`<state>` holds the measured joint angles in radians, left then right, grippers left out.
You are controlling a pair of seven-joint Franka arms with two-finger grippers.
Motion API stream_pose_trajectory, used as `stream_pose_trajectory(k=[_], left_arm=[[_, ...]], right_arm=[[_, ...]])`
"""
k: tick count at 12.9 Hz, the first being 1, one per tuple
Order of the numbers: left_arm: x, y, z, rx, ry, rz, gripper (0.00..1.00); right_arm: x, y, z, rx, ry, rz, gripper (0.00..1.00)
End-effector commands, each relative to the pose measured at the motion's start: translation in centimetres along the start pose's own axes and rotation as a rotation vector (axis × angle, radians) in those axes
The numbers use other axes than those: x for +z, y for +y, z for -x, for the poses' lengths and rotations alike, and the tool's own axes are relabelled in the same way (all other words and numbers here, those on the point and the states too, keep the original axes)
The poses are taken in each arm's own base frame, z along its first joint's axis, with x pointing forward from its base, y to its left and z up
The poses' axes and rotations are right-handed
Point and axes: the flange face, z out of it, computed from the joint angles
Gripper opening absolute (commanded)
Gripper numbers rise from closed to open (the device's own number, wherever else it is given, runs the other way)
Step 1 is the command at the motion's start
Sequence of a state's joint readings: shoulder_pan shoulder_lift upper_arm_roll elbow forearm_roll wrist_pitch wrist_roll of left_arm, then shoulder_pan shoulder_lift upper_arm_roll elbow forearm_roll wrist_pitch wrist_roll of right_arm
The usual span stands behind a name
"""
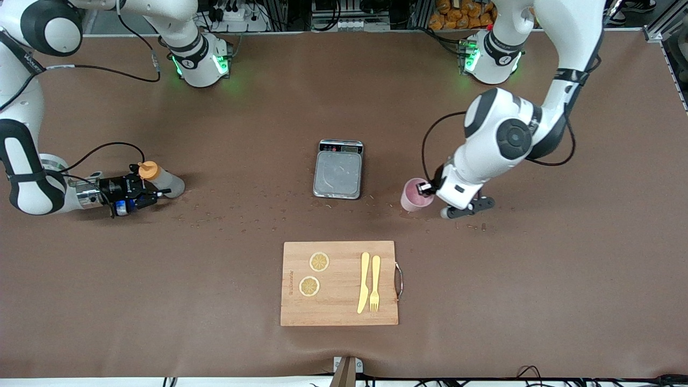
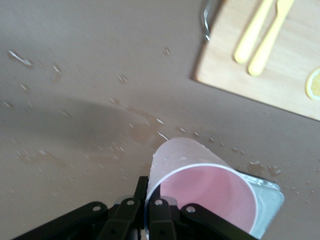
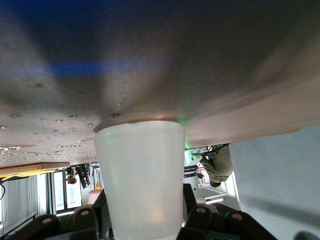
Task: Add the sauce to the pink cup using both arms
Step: 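Carry the pink cup onto the silver scale with the left gripper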
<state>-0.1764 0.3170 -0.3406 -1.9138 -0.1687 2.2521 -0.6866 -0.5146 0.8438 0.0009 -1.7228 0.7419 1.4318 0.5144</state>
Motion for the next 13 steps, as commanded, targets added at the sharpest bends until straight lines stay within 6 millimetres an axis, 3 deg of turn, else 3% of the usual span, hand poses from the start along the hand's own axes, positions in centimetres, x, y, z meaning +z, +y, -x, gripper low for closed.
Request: stream_pose_trajectory(k=[1, 8, 13], left_arm=[[0.3, 3.1, 3.9, -0.035, 0.026, -0.005, 0.00], [3.9, 9.1, 11.0, -0.027, 0.012, 0.005, 0.00], [8.8, 12.3, 13.4, -0.008, 0.037, -0.066, 0.00]], right_arm=[[-0.4, -0.5, 1.1, -0.012, 0.003, -0.012, 0.56], [-0.8, -2.1, 4.0, -0.031, 0.046, 0.001, 0.55], [-1.3, -4.1, 8.5, -0.044, 0.131, 0.002, 0.56]])
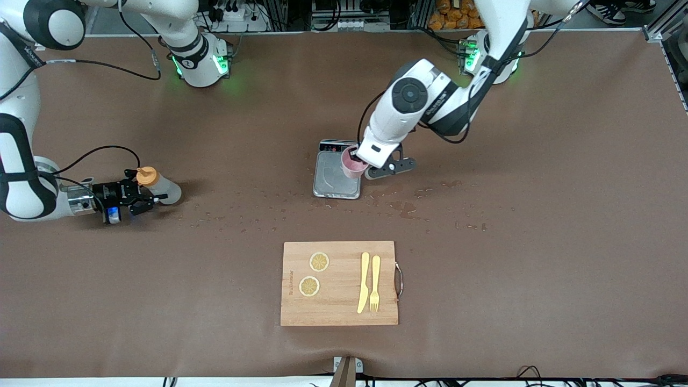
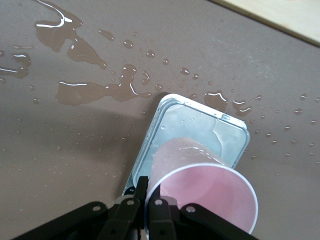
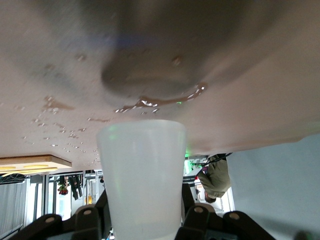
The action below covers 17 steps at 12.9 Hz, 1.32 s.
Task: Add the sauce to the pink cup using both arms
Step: 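Carry the pink cup onto the silver scale with the left gripper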
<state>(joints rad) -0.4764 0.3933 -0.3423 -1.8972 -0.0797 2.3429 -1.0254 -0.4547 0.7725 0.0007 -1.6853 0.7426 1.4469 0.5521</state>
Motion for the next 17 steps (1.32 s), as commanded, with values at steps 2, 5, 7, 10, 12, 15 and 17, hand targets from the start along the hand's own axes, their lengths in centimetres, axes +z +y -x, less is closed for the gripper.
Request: stream_pose_trajectory(k=[2, 5, 7, 10, 12, 15, 17], left_arm=[[3.1, 2.9, 0.3, -0.009, 0.052, -0.035, 0.00], [5.3, 5.3, 2.9, -0.052, 0.039, -0.040, 0.00], [5.1, 5.7, 3.0, -0.049, 0.043, -0.034, 0.00], [5.8, 6.1, 2.8, -0.063, 0.036, -0.033, 0.00], [5.5, 6.5, 2.5, -0.096, 0.038, -0.020, 0.52], [4.7, 6.3, 1.6, -0.099, 0.061, -0.017, 1.00], [3.9, 6.4, 1.5, -0.095, 0.070, -0.013, 1.00]], right_arm=[[-1.2, -1.6, 5.4, 0.013, 0.079, -0.008, 0.56], [-1.0, -2.8, 7.9, 0.014, 0.130, -0.005, 0.56], [-0.7, -3.3, 9.1, 0.017, 0.150, 0.003, 0.56], [0.2, -4.4, 11.1, 0.038, 0.188, 0.020, 0.56], [0.5, -5.2, 12.4, 0.049, 0.233, 0.025, 0.56], [2.6, -6.0, 15.6, 0.068, 0.306, 0.030, 0.56], [3.7, -6.4, 17.4, 0.089, 0.337, 0.025, 0.56]])
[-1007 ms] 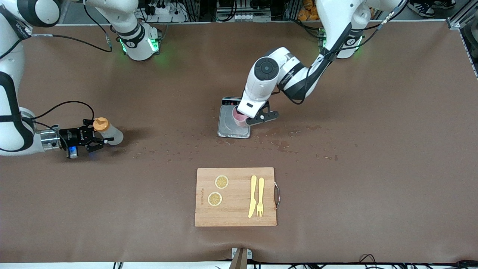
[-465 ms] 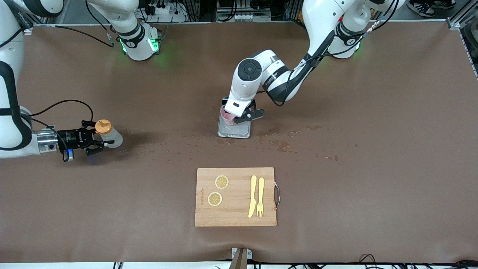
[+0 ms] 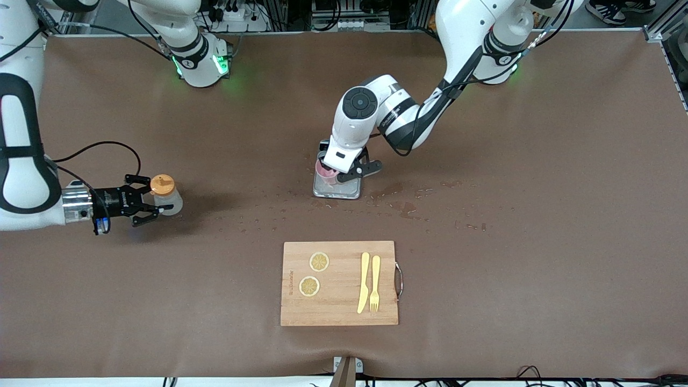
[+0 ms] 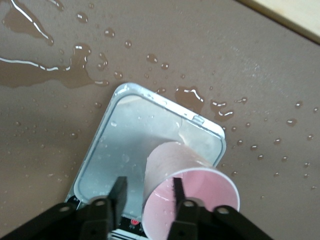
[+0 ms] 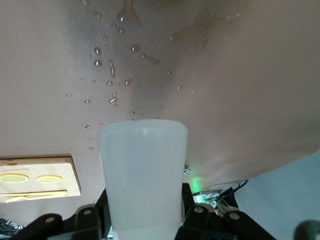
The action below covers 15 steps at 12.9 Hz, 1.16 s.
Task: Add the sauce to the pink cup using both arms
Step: 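Release the cup and raise the left gripper while the right gripper lifts the bottle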
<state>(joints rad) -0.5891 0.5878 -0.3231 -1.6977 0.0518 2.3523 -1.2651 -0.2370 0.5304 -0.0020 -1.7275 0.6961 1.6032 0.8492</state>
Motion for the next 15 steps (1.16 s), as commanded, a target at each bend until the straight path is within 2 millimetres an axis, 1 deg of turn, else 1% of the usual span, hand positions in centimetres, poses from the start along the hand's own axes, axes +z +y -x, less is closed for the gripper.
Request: stream_pose_trajectory(k=[1, 3, 4, 5, 6, 7, 9, 11, 13, 14, 15], left_arm=[[-1.1, 0.3, -0.4, -0.011, 0.032, -0.001, 1.00], [-1.7, -0.1, -0.8, -0.015, 0.030, -0.028, 1.00], [-2.6, -0.5, -1.6, -0.011, 0.035, -0.040, 1.00], [-3.7, -1.0, -1.6, 0.025, 0.030, -0.074, 1.00], [-5.3, -1.8, -2.7, 0.047, 0.030, -0.098, 1.00], [-7.3, -2.4, -3.8, 0.055, 0.037, -0.101, 1.00], [-11.2, -4.5, -7.0, 0.059, 0.043, -0.104, 1.00], [-15.2, -7.5, -10.6, 0.095, 0.042, -0.124, 1.00], [-18.4, -10.4, -13.9, 0.142, 0.026, -0.106, 1.00], [-19.6, -12.0, -15.3, 0.163, 0.018, -0.108, 1.00], [-21.0, -13.2, -16.3, 0.191, 0.014, -0.104, 1.00]], right_arm=[[0.3, 0.7, 3.9, 0.047, 0.051, 0.004, 0.56], [0.5, 0.5, 4.8, 0.057, 0.061, 0.009, 0.56], [0.7, 0.4, 5.4, 0.067, 0.073, 0.016, 0.56], [1.0, 0.1, 6.6, 0.084, 0.096, 0.025, 0.56], [1.2, -0.2, 8.0, 0.111, 0.124, 0.021, 0.56], [1.9, -0.5, 10.1, 0.133, 0.153, 0.027, 0.55], [3.4, -1.2, 12.9, 0.169, 0.208, 0.021, 0.55], [4.8, -1.7, 15.4, 0.187, 0.271, 0.028, 0.55], [6.2, -1.9, 18.1, 0.208, 0.357, 0.041, 0.55], [6.6, -1.8, 19.3, 0.216, 0.393, 0.045, 0.55], [6.7, -1.7, 20.0, 0.225, 0.408, 0.046, 0.55]])
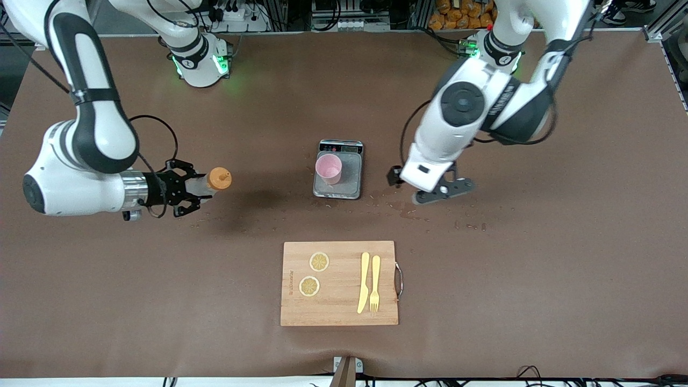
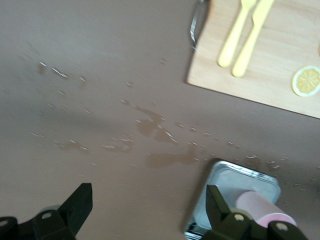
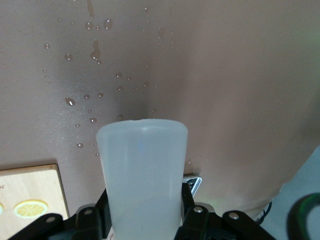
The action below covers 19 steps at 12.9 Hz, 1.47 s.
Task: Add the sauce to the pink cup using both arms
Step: 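Release the cup and raise the left gripper while the right gripper lifts the bottle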
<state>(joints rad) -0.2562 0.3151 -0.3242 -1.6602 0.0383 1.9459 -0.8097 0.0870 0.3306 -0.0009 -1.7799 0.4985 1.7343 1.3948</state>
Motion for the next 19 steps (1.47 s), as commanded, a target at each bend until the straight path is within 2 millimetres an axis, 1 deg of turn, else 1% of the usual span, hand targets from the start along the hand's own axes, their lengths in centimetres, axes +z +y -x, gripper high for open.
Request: stream_pose_trajectory(k=[1, 2, 4, 5, 6, 7, 8, 9, 10, 11, 12, 13, 14, 15, 16, 17, 18, 19], left_arm=[[-2.8, -4.0, -1.4, 0.072, -0.020, 0.006, 1.00], [-3.7, -5.1, -1.7, 0.094, -0.018, 0.000, 1.00], [-4.9, -6.6, -1.7, 0.127, -0.030, -0.017, 1.00], [-5.9, -7.8, -2.2, 0.141, -0.022, -0.018, 1.00], [-6.4, -9.0, -2.5, 0.166, -0.032, -0.027, 1.00], [-6.8, -10.2, -2.9, 0.178, -0.036, -0.031, 1.00], [-8.0, -11.7, -3.1, 0.191, -0.028, -0.034, 1.00], [-8.3, -13.3, -3.7, 0.224, -0.044, -0.044, 1.00], [-9.5, -15.7, -4.6, 0.225, -0.026, -0.044, 1.00], [-10.6, -17.2, -4.7, 0.253, -0.021, -0.042, 1.00], [-11.8, -18.4, -4.4, 0.279, -0.026, -0.044, 1.00], [-13.1, -19.7, -4.4, 0.292, -0.014, -0.042, 1.00], [-14.8, -21.0, -3.9, 0.315, -0.005, -0.041, 1.00], [-16.7, -21.9, -3.1, 0.351, 0.012, -0.038, 1.00], [-18.0, -22.7, -2.7, 0.372, 0.025, -0.037, 1.00], [-18.6, -23.1, -2.4, 0.398, 0.020, -0.045, 1.00], [-20.2, -23.0, -2.0, 0.418, 0.021, -0.053, 1.00], [-22.4, -23.3, -1.8, 0.419, 0.039, -0.049, 1.00]], right_arm=[[-0.7, 1.8, 2.1, 0.046, 0.055, -0.015, 0.55], [-0.5, 1.9, 3.0, 0.074, 0.071, -0.018, 0.55], [0.1, 2.3, 5.9, 0.118, 0.162, -0.041, 0.54], [0.7, 2.5, 7.1, 0.131, 0.189, -0.049, 0.54], [1.2, 2.6, 7.9, 0.150, 0.195, -0.046, 0.54], [1.8, 2.8, 8.9, 0.157, 0.209, -0.042, 0.54], [3.0, 3.2, 10.6, 0.172, 0.268, -0.041, 0.54], [3.8, 3.5, 11.9, 0.195, 0.341, -0.055, 0.50], [4.7, 4.0, 13.4, 0.208, 0.378, -0.063, 0.47], [5.2, 4.1, 14.3, 0.218, 0.383, -0.074, 0.47], [5.3, 4.1, 14.3, 0.237, 0.384, -0.076, 0.47], [5.8, 4.4, 15.1, 0.243, 0.389, -0.075, 0.47], [6.3, 4.6, 15.9, 0.255, 0.397, -0.078, 0.47], [6.9, 4.9, 16.6, 0.266, 0.425, -0.088, 0.48], [7.7, 5.1, 17.2, 0.276, 0.457, -0.096, 0.48], [8.5, 5.4, 18.0, 0.288, 0.477, -0.100, 0.48], [9.0, 5.7, 18.7, 0.296, 0.495, -0.105, 0.48], [9.4, 6.0, 19.1, 0.298, 0.513, -0.107, 0.48]])
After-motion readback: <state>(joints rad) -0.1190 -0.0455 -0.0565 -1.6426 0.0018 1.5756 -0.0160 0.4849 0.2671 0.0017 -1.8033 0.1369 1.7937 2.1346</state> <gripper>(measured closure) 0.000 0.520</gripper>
